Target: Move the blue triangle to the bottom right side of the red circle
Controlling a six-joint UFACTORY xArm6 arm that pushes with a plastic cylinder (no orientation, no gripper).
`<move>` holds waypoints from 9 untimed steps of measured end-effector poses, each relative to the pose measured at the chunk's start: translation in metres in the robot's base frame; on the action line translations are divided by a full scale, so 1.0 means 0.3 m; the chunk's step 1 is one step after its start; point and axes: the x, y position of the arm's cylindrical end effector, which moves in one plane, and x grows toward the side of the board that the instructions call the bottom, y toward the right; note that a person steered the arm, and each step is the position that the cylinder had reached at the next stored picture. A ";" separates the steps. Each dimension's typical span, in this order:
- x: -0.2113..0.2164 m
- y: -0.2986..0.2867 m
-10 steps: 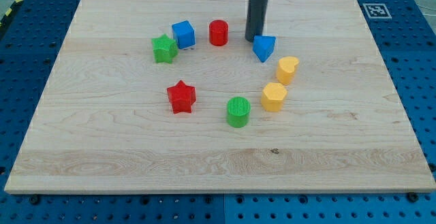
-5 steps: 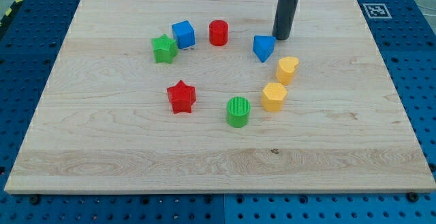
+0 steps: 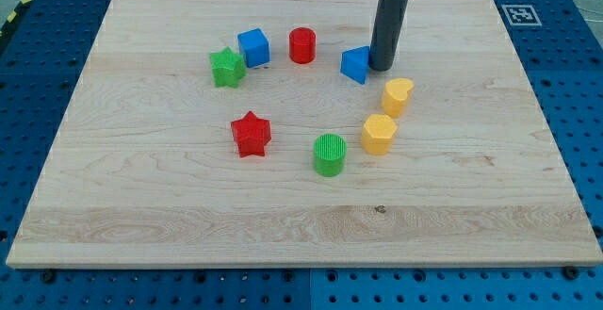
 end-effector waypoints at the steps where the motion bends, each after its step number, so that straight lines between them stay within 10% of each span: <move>1: -0.070 -0.005; 9: 0.084 -0.037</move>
